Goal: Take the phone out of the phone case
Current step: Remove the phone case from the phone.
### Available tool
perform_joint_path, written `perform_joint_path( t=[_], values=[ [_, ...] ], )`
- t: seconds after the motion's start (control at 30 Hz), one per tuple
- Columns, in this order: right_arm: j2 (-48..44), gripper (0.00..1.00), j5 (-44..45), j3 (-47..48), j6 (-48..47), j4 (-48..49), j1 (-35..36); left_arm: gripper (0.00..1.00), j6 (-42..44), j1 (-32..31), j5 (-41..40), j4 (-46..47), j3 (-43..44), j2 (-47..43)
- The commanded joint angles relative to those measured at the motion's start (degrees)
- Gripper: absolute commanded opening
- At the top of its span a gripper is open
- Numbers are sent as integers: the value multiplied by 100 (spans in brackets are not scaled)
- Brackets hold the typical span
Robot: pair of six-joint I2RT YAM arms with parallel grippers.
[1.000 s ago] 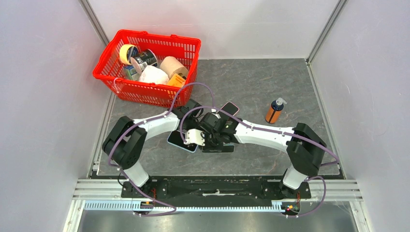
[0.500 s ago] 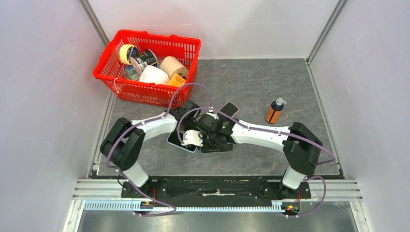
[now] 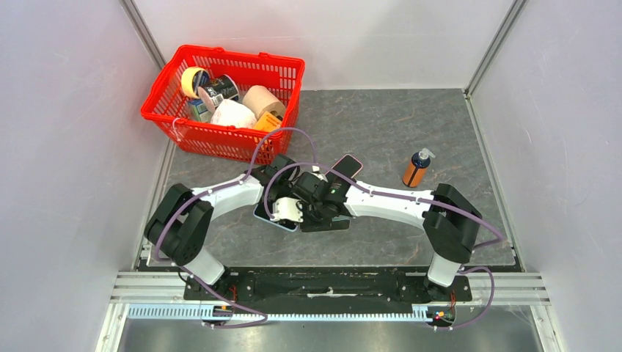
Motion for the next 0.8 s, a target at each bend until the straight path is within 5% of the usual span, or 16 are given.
perform_joint_path(
  t=[0.0,0.77],
  values=[
    [1096,0,-150,-473,898,-396,-187,2,242,-310,914,908,344,-826],
    [-1105,0,-469,-1270,479,-209,-182,2,701,61,-681,1069,531,197]
  ],
)
